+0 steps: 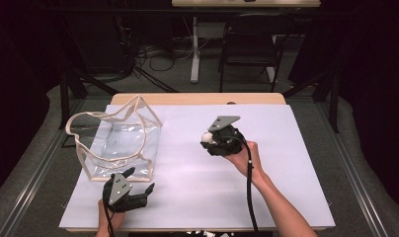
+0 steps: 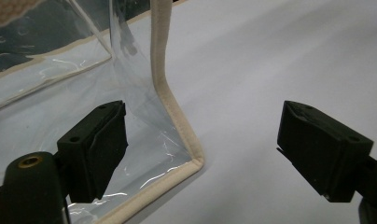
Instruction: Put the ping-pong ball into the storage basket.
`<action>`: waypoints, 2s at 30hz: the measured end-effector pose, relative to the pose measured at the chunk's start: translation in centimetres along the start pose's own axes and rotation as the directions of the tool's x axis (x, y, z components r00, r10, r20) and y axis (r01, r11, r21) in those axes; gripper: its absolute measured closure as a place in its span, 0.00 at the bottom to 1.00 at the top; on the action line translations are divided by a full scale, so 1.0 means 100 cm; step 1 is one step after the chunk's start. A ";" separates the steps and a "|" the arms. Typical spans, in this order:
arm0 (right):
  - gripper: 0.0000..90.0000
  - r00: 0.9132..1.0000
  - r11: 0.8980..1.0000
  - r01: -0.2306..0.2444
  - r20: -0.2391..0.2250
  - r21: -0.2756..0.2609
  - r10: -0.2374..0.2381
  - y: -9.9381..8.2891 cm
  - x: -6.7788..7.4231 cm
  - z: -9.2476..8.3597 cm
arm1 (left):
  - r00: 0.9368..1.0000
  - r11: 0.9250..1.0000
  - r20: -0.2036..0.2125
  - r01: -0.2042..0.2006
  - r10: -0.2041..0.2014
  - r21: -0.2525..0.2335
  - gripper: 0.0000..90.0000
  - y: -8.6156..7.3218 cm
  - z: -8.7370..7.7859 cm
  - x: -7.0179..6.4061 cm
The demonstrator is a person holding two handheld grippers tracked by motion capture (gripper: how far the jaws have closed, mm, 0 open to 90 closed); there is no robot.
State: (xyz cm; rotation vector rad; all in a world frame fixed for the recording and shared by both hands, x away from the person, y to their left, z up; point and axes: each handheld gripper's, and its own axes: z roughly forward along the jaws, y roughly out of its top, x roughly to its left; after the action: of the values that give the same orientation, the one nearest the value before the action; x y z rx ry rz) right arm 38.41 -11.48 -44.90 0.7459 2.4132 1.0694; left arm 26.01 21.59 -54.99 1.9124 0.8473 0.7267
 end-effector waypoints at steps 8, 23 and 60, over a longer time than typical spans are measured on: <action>0.56 1.000 1.000 0.009 0.002 0.019 -0.010 0.004 -0.002 0.007 | 1.000 1.000 0.000 0.001 -0.001 0.000 0.18 0.000 0.000 0.000; 0.57 1.000 0.999 0.016 -0.004 0.036 -0.016 0.017 -0.006 0.015 | 1.000 1.000 -0.002 0.003 -0.003 -0.003 0.18 0.000 0.000 0.000; 0.56 1.000 0.998 0.029 -0.011 0.051 -0.029 0.043 -0.014 0.033 | 1.000 1.000 -0.001 0.000 0.000 -0.001 0.18 0.000 0.000 0.001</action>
State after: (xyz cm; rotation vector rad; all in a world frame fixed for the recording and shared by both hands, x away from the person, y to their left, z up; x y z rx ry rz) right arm 42.59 -8.11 -43.51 0.7213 2.4608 1.0070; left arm 26.08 21.63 -55.01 1.9115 0.8473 0.7280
